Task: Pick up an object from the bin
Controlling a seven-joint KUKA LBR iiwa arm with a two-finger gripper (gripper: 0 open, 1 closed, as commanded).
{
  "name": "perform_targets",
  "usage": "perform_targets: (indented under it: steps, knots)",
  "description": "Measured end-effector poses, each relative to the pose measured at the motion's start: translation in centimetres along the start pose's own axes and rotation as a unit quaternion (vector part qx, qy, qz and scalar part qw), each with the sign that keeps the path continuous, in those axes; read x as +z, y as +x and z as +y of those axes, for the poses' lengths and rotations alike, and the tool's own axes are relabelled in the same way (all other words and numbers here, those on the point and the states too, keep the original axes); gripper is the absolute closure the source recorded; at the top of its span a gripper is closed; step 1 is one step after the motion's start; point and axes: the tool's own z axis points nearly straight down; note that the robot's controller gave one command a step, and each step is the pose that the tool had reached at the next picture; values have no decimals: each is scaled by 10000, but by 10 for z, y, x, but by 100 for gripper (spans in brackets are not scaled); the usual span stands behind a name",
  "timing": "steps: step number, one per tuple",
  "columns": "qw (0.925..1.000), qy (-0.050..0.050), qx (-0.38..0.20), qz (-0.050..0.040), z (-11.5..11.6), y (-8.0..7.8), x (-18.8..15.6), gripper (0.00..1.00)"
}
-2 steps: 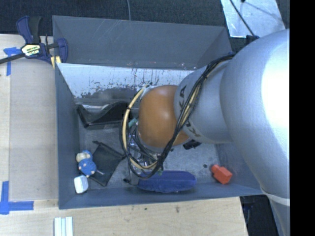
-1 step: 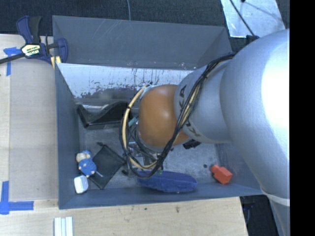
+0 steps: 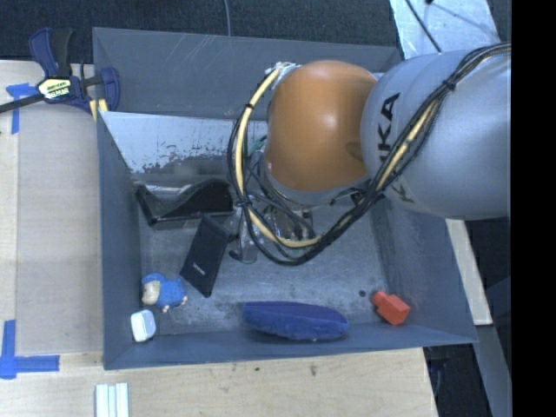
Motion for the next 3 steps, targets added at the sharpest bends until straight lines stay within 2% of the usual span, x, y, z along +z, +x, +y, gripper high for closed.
perform_targets:
  steps: [1,2,3]
  knots:
    - [10000,-4,-32,32,56,-11,11,100]
    - [10000,15,34,58,47,-5,32,100]
    - [10000,-5,26,-24,49,-84,-54,100]
